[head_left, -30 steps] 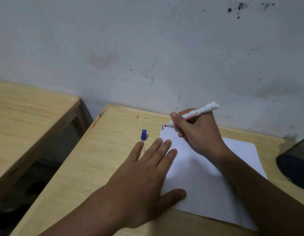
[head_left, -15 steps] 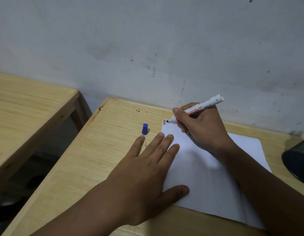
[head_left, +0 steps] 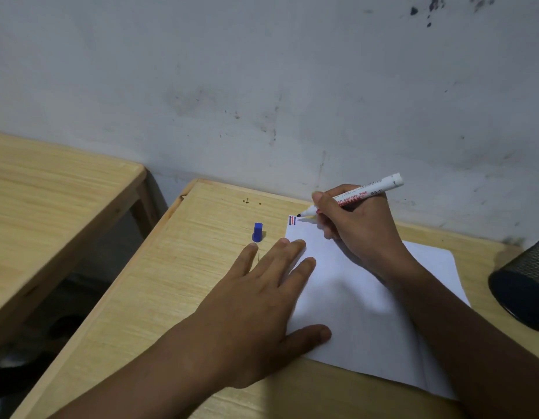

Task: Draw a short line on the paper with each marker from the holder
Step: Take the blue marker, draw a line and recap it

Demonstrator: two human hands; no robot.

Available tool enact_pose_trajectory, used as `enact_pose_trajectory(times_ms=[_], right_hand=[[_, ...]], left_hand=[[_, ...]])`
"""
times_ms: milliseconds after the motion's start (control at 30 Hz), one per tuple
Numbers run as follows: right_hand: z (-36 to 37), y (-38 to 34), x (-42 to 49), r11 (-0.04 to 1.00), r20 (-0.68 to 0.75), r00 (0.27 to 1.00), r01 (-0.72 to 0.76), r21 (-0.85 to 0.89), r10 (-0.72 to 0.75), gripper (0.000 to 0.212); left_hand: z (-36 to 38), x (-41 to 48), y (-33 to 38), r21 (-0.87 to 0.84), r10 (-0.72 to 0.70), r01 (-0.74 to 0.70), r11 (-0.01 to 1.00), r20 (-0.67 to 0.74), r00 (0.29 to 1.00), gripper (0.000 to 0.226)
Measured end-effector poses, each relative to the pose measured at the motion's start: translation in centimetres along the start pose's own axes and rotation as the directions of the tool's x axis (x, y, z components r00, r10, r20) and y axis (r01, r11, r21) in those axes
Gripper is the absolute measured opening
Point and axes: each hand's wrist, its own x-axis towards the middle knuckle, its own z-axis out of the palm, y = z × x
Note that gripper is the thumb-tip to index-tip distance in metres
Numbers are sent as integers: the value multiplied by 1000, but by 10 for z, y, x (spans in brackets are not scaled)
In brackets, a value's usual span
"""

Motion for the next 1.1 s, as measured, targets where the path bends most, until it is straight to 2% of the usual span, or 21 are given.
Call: enact_pose_trajectory(times_ms=[100, 167, 267, 400, 467, 567, 600, 667, 767, 833, 867, 900, 933, 967, 1000, 1033, 1100], right_hand=[[-1, -2, -1, 995, -3, 1000, -21, 96, 21, 24], [0, -6, -5, 991, 2, 1000, -14, 131, 13, 21], [-5, -27, -12, 983, -70, 997, 44, 180, -32, 16], [-19, -61, -29, 974, -112, 988, 126, 189, -106, 17], [-28, -71, -42, 973, -125, 986, 134, 187, -111, 17], [-41, -79, -63, 975, -159, 983, 120, 186, -91, 14], [-45, -80, -70, 977, -162, 983, 112, 184, -82, 14], [-51, -82, -84, 979, -158, 986, 90, 184, -61, 15], [-57, -85, -102, 977, -155, 987, 69, 202, -37, 18], [-61, -93, -112, 974, -160, 986, 77, 213, -43, 22], [-64, -98, -116, 971, -167, 985, 89, 221, -52, 23], [-67, -105, -119, 968, -177, 982, 104, 230, -63, 24], [-69, -113, -121, 964, -190, 979, 119, 240, -74, 24], [-71, -122, -123, 958, -204, 975, 135, 253, -83, 25], [-72, -132, -125, 951, -219, 971, 152, 269, -93, 26], [-74, -143, -127, 943, -232, 967, 170, 286, -104, 27], [-77, -163, -132, 926, -253, 958, 214, 310, -137, 28]], left_hand=[[-8, -1, 2, 38, 31, -28, 999, -73, 997, 76], [-15, -3, 8, 17, 8, -7, 1000, -58, 998, 74], [-21, -4, 17, 9, -50, 51, 999, -42, 998, 69], [-22, -5, 22, 18, -53, 56, 998, -168, 984, 58], [-19, -1, 18, 2, -86, 92, 996, -327, 941, 50], [-17, 11, 2, -50, -235, 251, 967, -562, 793, 35], [-19, 14, -5, -67, -300, 319, 945, -565, 769, 35], [-25, 19, -16, -75, -400, 416, 906, -472, 786, 36], [-34, 18, -22, -103, -445, 437, 894, -326, 834, 29], [-40, 16, -18, -189, -492, 454, 871, -337, 803, 22], [-47, 13, -12, -331, -533, 430, 840, -353, 769, 16], [-57, 10, -4, -534, -572, 343, 772, -349, 742, 9], [-70, 6, 9, -737, -592, 199, 646, -320, 739, 6], [-84, 2, 23, -877, -593, 49, 479, -282, 754, 7], [-98, -2, 36, -935, -575, -50, 352, -258, 776, 10], [-109, -5, 48, -954, -548, -98, 282, -244, 800, 13], [-128, -12, 72, -970, -487, -143, 199, -224, 844, 17]])
